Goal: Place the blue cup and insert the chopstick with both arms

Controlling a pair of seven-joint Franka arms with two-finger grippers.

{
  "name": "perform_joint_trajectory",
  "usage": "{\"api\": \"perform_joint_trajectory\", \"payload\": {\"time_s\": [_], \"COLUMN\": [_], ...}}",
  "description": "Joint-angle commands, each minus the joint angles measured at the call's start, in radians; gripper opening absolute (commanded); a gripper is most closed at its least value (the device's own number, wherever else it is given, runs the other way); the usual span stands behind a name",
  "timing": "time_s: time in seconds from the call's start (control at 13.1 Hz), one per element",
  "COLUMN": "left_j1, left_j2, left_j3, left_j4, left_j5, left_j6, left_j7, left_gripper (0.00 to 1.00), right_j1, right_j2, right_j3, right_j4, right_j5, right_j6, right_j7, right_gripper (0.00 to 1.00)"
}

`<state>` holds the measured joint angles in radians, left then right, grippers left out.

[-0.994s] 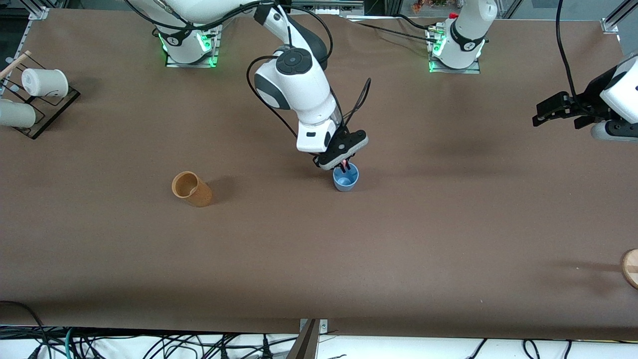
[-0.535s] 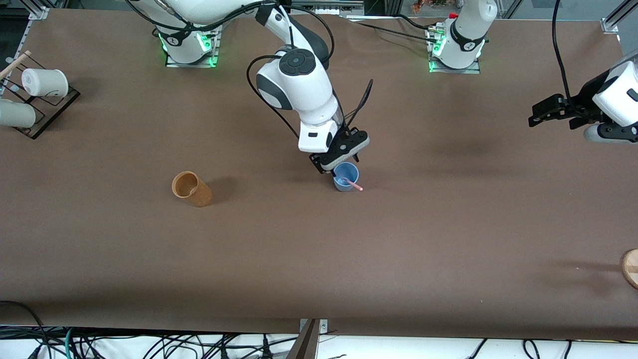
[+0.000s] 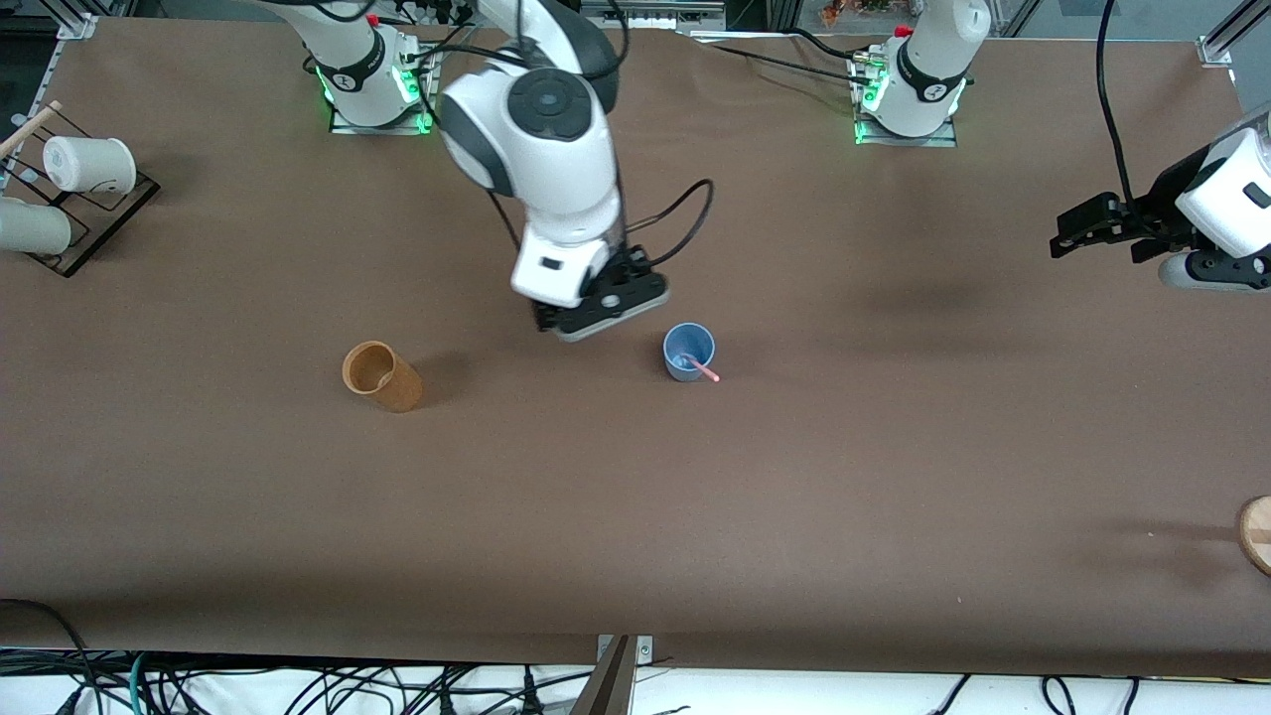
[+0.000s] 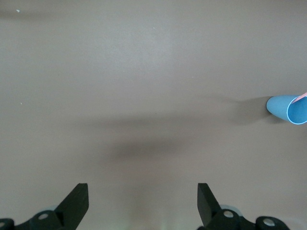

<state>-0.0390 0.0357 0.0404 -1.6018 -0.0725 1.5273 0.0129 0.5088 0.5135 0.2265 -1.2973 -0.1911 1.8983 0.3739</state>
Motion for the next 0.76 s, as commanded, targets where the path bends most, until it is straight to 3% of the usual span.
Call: {"api": "perform_joint_trajectory", "payload": {"time_s": [0.0,0.08,0.31,0.54,0.69], "left_j1": [-0.001,-0.001,-0.002,-0.002,-0.002], "left_j2": [0.01,0.013,0.026,0.026,0.026], "left_j3": [-0.002,-0.002,-0.004,-0.004,-0.004], "left_j4": [0.023,0.031,0.054,0.056,0.057], "left_j5": [0.008,0.008,0.008,0.007,0.007], "left_j6": [-0.001,-0.001,-0.001,-0.001,-0.001], "left_j7": [0.018,0.018,0.019,0.019,0.019], "left_gripper": [1.0,1.0,1.0,1.0,1.0], "right_j1": [-0.096,-0.151,-0.254,-0.259,-0.259], "right_j2": [-0.119,-0.175,-0.404,-0.516,-0.532], "right_j3": [-0.021,-0.022,-0.047,-0.211,-0.271], "right_j4": [-0.072,-0.107,-0.29,-0.315,-0.313], "right_j5": [0.08,0.131,0.174,0.284,0.291], "right_j6": [-0.134,-0.187,-0.249,-0.393,-0.409], "right_j7": [-0.016,-0.059,-0.235,-0.329,-0.39], "right_gripper": [1.0,1.0,1.0,1.0,1.0]}}
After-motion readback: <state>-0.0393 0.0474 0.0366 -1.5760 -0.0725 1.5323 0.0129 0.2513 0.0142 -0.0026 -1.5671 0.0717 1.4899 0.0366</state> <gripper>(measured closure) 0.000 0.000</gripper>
